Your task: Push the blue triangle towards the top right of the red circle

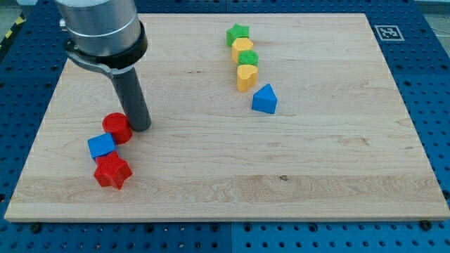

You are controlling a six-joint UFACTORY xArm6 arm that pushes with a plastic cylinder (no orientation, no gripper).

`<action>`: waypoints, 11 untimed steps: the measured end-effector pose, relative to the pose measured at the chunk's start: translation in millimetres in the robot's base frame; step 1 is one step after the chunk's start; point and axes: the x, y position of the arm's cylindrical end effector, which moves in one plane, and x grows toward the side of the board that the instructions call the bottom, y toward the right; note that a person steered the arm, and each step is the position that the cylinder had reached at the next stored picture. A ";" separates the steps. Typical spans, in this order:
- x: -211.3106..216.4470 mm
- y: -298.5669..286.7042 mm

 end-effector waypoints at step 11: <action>-41.8 71.4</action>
